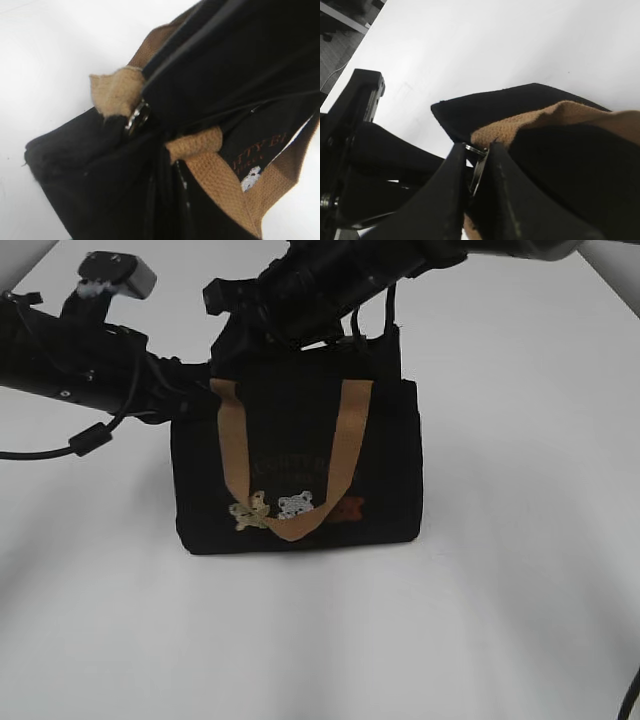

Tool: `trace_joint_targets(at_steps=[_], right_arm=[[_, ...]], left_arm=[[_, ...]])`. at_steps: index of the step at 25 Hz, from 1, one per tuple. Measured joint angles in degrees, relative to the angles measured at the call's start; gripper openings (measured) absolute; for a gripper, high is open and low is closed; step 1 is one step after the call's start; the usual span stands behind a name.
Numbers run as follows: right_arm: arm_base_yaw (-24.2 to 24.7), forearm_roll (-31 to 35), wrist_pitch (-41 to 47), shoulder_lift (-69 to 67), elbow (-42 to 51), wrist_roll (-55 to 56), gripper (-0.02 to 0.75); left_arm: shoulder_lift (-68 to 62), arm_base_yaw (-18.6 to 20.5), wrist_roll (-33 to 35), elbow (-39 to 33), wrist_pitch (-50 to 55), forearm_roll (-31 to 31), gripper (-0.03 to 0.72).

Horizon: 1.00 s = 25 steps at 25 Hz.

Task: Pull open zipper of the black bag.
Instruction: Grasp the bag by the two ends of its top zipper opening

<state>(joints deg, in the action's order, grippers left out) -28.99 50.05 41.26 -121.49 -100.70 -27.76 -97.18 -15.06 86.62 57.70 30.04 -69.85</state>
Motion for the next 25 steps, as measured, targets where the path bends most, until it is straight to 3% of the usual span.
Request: trace_joint_targets(at_steps=[16, 25], right_arm=[[10.78, -1.99, 16.13, 4.58, -1.12, 5.13, 0.097], [12.81, -0.6, 19.03, 4.77, -1.12, 5.72, 0.097]], left_arm=[[0.11, -1.77, 0.65, 0.93, 5.0, -6.25, 0.035], [0.11, -2.26, 0.8, 0.94, 5.52, -7.39, 0.035]])
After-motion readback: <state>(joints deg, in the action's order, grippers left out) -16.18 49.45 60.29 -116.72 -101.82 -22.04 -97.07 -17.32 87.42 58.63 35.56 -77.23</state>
